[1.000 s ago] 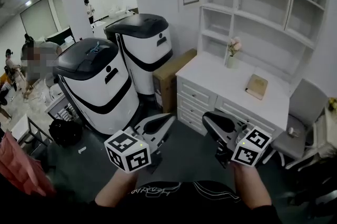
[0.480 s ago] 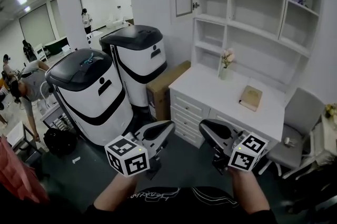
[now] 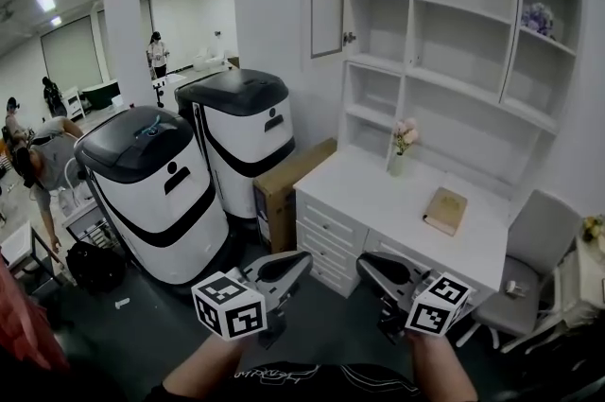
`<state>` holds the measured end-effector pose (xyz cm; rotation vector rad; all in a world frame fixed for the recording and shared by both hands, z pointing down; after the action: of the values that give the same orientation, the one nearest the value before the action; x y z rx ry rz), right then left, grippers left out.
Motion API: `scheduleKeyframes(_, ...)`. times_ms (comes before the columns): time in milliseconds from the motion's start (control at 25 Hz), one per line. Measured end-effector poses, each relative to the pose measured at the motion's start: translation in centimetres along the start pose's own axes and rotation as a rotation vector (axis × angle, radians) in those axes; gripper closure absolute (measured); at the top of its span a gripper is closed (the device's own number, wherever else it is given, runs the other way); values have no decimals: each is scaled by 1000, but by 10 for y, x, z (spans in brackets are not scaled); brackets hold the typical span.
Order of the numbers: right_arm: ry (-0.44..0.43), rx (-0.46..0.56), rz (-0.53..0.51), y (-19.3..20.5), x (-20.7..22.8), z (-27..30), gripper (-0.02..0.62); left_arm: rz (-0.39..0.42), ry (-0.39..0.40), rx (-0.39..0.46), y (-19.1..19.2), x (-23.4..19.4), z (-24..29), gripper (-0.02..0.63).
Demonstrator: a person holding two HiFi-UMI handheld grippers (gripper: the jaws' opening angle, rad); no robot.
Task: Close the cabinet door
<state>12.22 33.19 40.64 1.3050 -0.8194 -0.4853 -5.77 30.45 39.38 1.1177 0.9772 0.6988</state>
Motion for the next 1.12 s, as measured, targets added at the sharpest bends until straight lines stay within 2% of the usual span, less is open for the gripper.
scheduleKeyframes(200,-18,-2,8,-4,36,31,534,-7,-19,13,-8,-41,14,586)
scheduleKeyframes(400,-30,9,7,-18,86,82,535,-10,2,25,-27,-104,44,586)
scheduleKeyframes(680,-1,41,19,-74,192,182,535,-2,31,22,-97,-239,104,586)
scheduleKeyframes(920,38,74,-33,-133,280,269,535,33,109,51,-165,-348,154,586)
scheduleKeyframes(1120,57,111,-39,-152,340,316,535,17,155,66,-188,-428,187,586)
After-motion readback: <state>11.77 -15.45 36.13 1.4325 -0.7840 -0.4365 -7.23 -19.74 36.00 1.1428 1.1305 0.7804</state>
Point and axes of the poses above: the fingertips, and each gripper's own axes: z forward along the fingers, x to its right, y out of its underside, the point moved 6 cm from there along -z, backward along the fingers, and after that the axes turned 9 degrees about -x, right-handed, at the moved point
